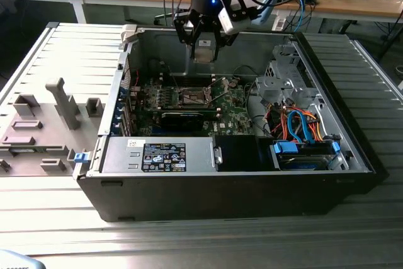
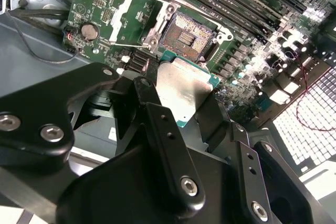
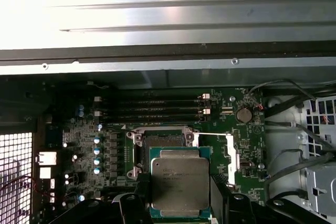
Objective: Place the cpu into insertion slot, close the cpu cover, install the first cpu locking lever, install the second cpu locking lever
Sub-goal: 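Place the cpu into insertion slot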
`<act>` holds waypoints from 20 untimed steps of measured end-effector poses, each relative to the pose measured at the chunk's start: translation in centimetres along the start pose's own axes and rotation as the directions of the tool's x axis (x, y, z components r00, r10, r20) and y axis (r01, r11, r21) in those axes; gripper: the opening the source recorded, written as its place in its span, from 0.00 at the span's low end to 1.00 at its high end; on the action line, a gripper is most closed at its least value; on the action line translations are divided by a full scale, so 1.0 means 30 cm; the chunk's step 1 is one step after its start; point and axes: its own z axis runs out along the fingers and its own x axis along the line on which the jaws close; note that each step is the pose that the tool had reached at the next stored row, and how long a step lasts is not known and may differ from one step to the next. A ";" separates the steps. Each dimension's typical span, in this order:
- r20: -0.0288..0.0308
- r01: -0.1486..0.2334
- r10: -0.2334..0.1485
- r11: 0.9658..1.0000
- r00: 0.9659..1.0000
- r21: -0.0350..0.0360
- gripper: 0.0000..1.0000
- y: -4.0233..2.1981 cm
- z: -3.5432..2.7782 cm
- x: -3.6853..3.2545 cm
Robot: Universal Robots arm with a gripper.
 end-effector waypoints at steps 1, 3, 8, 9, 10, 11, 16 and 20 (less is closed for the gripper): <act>0.000 0.000 0.000 1.000 1.000 0.000 0.54 0.000 0.002 0.000; 0.000 0.000 0.000 1.000 1.000 0.000 0.54 0.000 0.004 0.000; 0.000 0.000 0.000 1.000 1.000 0.000 0.54 -0.001 0.011 0.000; 0.000 0.000 0.000 1.000 1.000 0.000 0.54 -0.001 0.012 0.000; 0.000 0.000 0.000 1.000 1.000 0.000 0.54 -0.001 0.013 0.000; 0.000 0.000 0.000 1.000 1.000 0.000 0.54 -0.001 0.014 0.000; 0.000 0.000 0.000 1.000 1.000 0.000 0.54 -0.002 0.019 0.000; 0.000 0.000 0.000 1.000 1.000 0.000 0.54 -0.002 0.023 -0.001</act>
